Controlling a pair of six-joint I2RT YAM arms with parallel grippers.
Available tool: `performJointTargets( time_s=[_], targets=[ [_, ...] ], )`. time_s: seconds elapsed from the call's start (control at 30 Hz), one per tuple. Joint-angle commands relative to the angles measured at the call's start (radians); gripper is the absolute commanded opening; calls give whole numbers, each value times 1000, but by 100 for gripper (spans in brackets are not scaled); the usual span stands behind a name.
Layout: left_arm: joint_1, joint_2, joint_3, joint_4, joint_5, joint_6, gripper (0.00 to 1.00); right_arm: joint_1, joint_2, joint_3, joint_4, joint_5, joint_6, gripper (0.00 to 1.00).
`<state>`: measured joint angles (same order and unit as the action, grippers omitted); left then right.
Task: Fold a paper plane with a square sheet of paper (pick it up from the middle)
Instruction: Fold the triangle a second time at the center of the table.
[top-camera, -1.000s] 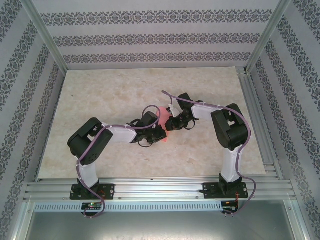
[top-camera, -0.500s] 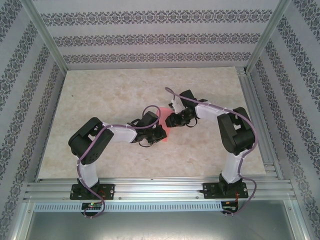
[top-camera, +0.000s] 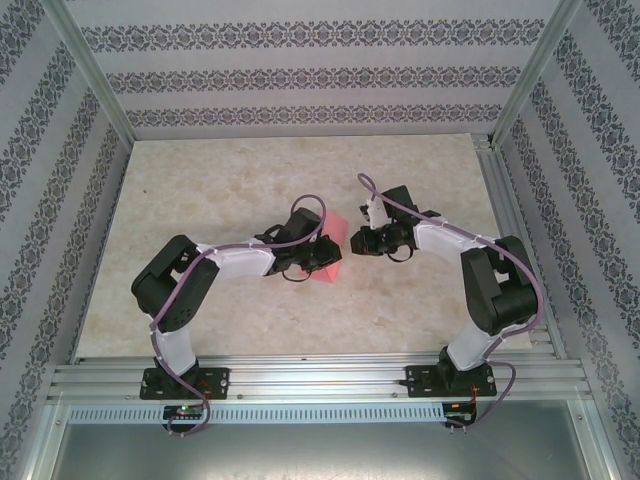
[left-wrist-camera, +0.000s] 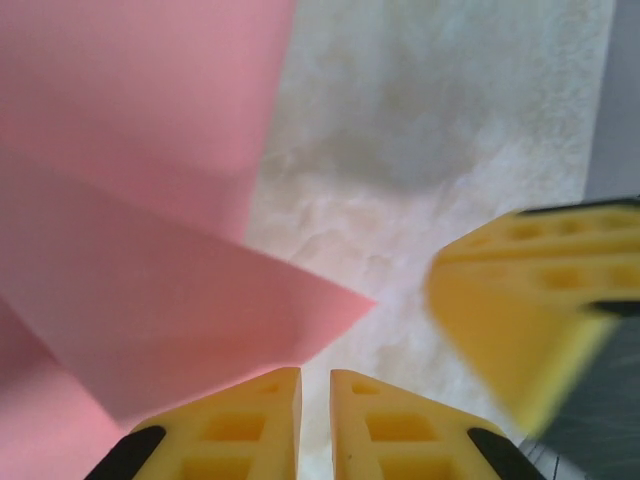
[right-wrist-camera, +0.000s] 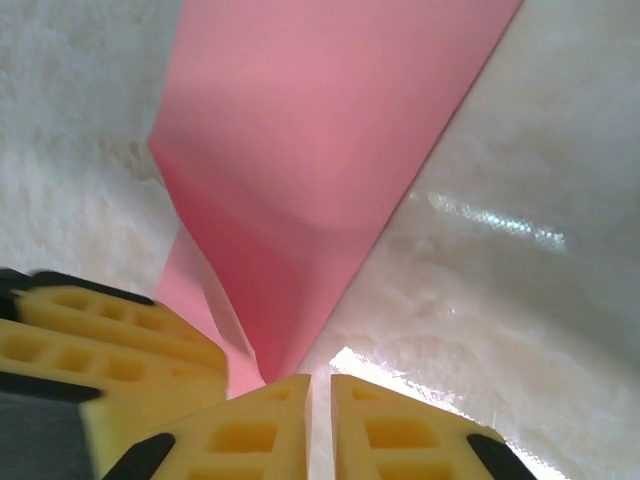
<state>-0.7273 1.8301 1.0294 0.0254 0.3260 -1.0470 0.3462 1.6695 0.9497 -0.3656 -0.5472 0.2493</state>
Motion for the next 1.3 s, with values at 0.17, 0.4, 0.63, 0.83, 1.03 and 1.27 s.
performJointTargets(
  time_s=[0.17, 0.4, 0.63, 0.83, 1.03, 1.27],
  targets=[
    [52, 35, 45, -43, 8, 61, 16, 79, -96, -101, 156, -28, 136, 9],
    [82, 95, 64, -29, 27, 89, 16, 148, -84, -138, 258, -48, 227, 9],
    [91, 138, 72, -14, 52, 98, 16, 207, -10, -129, 329, -31, 290, 9],
    [92, 144, 67, -9, 60, 96, 17, 209, 41, -137, 342, -5, 309, 9],
    [94, 149, 71, -9, 64, 94, 17, 212, 94, -158, 359, -2, 333, 8],
    [94, 149, 72, -4, 71, 90, 17, 214, 133, -174, 321, 36, 313, 8]
  ],
)
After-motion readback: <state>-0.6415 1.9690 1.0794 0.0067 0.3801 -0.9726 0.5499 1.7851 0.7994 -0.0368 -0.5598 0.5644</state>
